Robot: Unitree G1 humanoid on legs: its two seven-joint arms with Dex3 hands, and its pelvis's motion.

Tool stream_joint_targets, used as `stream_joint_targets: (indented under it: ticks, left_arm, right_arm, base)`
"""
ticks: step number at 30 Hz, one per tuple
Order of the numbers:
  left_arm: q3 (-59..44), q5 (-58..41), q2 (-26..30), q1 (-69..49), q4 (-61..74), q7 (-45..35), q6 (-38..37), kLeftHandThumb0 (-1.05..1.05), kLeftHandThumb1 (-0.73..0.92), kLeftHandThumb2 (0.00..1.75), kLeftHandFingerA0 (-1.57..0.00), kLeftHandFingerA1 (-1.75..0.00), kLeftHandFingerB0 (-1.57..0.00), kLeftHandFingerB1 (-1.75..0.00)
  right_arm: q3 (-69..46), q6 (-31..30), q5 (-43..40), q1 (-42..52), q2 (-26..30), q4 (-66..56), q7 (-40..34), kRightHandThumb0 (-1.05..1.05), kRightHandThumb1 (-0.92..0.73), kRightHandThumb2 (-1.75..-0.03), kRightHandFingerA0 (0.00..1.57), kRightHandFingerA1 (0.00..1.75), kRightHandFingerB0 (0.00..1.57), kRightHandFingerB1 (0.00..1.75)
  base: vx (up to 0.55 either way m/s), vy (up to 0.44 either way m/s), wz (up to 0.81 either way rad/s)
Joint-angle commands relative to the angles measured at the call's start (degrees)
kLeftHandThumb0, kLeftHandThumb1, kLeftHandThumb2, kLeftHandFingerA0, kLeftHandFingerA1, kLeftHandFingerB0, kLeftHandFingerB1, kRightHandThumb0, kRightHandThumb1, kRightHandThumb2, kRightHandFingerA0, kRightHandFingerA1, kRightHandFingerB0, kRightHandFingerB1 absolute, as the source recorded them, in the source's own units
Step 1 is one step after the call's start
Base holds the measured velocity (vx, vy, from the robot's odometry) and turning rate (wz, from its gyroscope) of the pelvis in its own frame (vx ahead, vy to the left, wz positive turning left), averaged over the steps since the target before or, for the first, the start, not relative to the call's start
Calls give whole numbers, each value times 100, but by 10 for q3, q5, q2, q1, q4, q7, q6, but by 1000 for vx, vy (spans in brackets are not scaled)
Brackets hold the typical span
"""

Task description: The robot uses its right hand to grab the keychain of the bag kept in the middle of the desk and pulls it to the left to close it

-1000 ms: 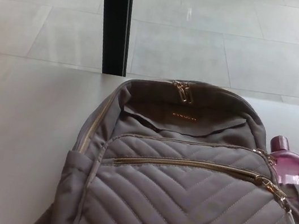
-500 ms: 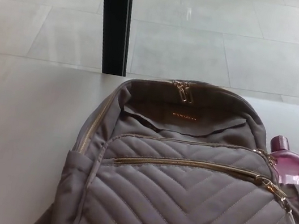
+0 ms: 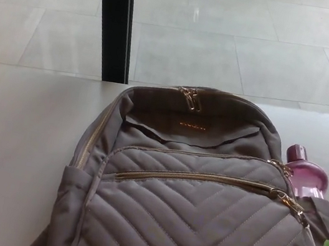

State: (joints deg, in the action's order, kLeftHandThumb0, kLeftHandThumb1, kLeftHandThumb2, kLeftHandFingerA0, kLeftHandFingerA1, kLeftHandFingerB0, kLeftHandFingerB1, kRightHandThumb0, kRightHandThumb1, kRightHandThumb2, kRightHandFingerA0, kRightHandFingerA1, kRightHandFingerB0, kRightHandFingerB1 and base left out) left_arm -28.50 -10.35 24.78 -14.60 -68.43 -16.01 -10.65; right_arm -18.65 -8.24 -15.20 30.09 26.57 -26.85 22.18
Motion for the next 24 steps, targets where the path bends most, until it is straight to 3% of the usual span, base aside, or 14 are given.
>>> stream_joint_targets:
  ticks: [1, 2, 6, 7, 10, 11, 12, 16, 17, 18, 19, 24]
  left_arm:
    - [6, -4, 13, -4, 1, -4, -14, -59, 64, 60, -66, -51, -54, -42]
    - [7, -5, 14, -3, 0, -6, -14, -60, 64, 60, -66, -51, -53, -42]
    - [13, 0, 17, 1, -3, 0, -14, -59, 64, 60, -68, -50, -53, -42]
    - [16, 1, 17, -2, -2, 1, -15, -60, 65, 60, -68, -50, -54, -41]
    - [16, -3, 17, -1, -6, -3, -18, -61, 65, 60, -66, -50, -53, -41]
    - [14, -6, 12, 1, -9, -3, -17, -60, 64, 60, -68, -49, -53, -41]
    - [5, -17, 10, 3, -10, -12, -16, -59, 64, 60, -69, -49, -52, -41]
    - [-9, -36, 5, 10, 15, -46, -37, -65, 66, 61, -65, -47, -50, -39]
    - [-5, -32, 4, 12, 23, -45, -41, -66, 67, 61, -65, -45, -51, -38]
    - [-1, -28, 5, 15, 23, -45, -44, -65, 68, 62, -65, -42, -50, -37]
    - [4, -23, 6, 18, 22, -47, -52, -66, 69, 62, -63, -42, -50, -38]
    - [7, -28, 5, 11, 30, -73, -63, -69, 69, 61, -65, -47, -50, -40]
  right_arm:
    - [20, -50, 8, -15, 14, -9, 8, -67, -49, -84, 55, 64, 16, 42]
    - [22, -50, 13, -19, 17, -9, 7, -63, -61, -59, 62, 57, 24, 30]
    - [33, -59, 25, -29, 20, -24, 3, -65, -61, -59, 63, 57, 25, 30]
    - [41, -62, 33, -31, 23, -35, 1, -75, -53, -85, 61, 66, 21, 42]
    - [49, -70, 42, -31, 29, -47, 0, -68, -51, -86, 56, 64, 21, 45]
    - [47, -66, 47, -27, 32, -50, 1, -70, -53, -85, 58, 65, 21, 44]
    - [47, -58, 51, -25, 31, -49, 1, -60, -63, -59, 63, 56, 27, 31]
    - [53, -46, 76, -23, 28, -58, -12, -60, -63, -59, 67, 60, 29, 32]
    - [53, -38, 81, -24, 28, -55, -11, -67, -54, -86, 63, 66, 23, 45]
    - [53, -39, 82, -23, 28, -56, -11, -67, -54, -85, 63, 66, 23, 45]
    - [51, -35, 83, -23, 28, -58, -10, -58, -64, -59, 68, 59, 28, 32]
    - [48, -32, 103, -20, 31, -72, -11, -60, -64, -59, 71, 63, 30, 33]
  base:
    - [0, 0, 0]
    - [0, 0, 0]
    - [0, 0, 0]
    - [0, 0, 0]
    - [0, 0, 0]
    - [0, 0, 0]
    - [0, 0, 0]
    - [0, 0, 0]
    - [0, 0, 0]
    - [0, 0, 0]
    - [0, 0, 0]
    - [0, 0, 0]
